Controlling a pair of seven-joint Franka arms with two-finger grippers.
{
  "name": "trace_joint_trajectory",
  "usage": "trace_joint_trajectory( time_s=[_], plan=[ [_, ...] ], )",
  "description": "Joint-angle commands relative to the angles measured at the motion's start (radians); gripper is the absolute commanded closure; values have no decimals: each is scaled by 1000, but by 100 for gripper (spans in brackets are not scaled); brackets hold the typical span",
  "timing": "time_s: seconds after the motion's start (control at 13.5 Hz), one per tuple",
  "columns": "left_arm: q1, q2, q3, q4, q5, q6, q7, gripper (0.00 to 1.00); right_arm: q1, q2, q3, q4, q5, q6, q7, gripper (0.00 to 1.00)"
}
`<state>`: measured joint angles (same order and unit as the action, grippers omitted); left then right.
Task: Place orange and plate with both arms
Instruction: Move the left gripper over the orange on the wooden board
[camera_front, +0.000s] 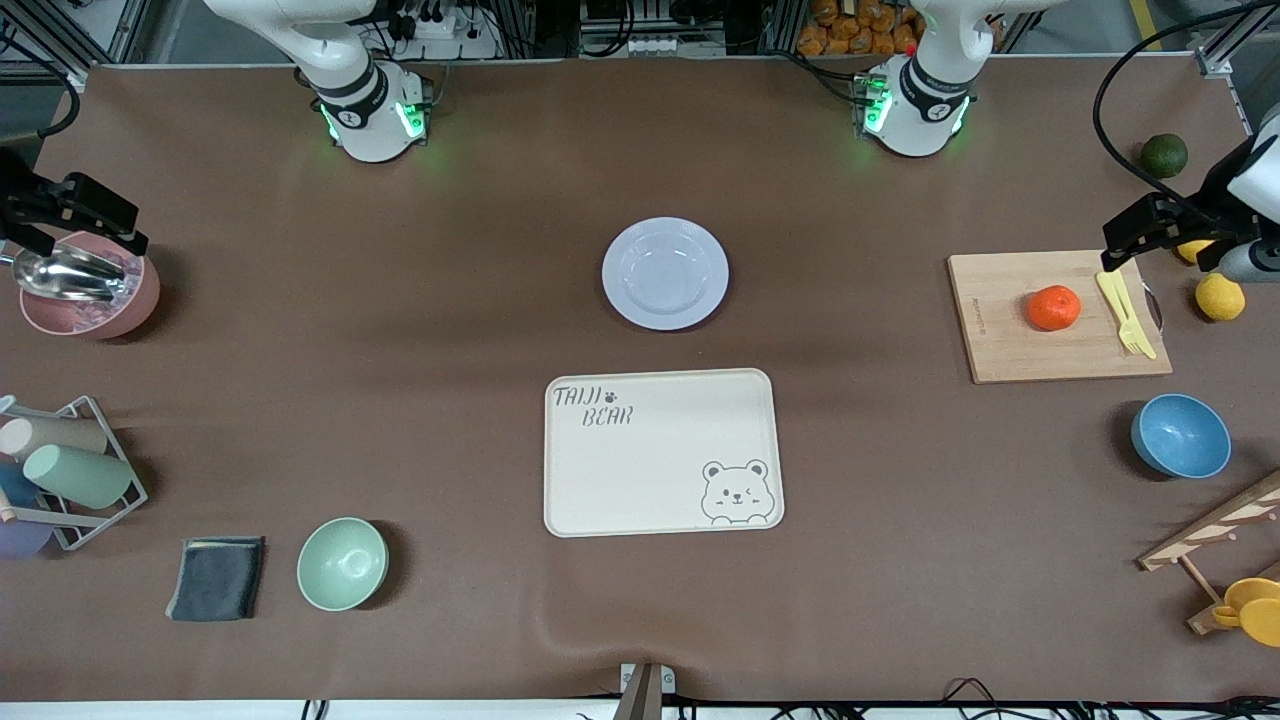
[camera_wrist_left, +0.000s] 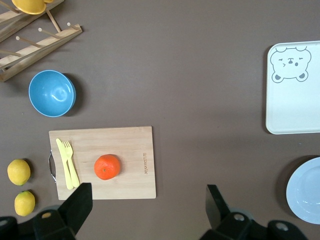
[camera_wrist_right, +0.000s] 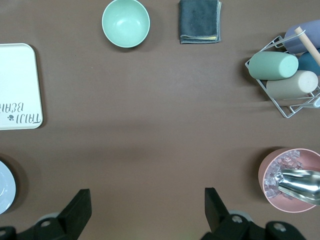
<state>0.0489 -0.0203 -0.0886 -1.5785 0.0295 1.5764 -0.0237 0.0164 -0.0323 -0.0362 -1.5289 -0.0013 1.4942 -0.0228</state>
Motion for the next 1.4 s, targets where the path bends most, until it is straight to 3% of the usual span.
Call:
trace_joint_trajectory(
  time_s=[0.0, 0.3, 0.44, 0.81, 1.18, 1.33],
  plan=[
    [5, 6, -3, 11, 23, -3, 10, 0, -22, -15, 10, -5, 12, -6, 4, 0],
    [8, 46, 9, 39, 29, -25, 8, 0, -38, -5, 10, -14, 12, -5, 18, 0],
    [44, 59, 15, -56, 76, 2, -4, 0, -46, 0, 10, -16, 14, -11, 18, 0],
    [172, 49, 12, -386, 78, 336, 16, 0, -82, 0, 10, -34, 14, -78, 9, 0],
    [285, 95, 15, -547, 86, 491, 120, 0, -79, 6, 13, -45, 12, -94, 8, 0],
    [315, 146, 13, -563, 86, 505, 131, 0, -46, 26, 16, -42, 12, -80, 7, 0]
  ],
)
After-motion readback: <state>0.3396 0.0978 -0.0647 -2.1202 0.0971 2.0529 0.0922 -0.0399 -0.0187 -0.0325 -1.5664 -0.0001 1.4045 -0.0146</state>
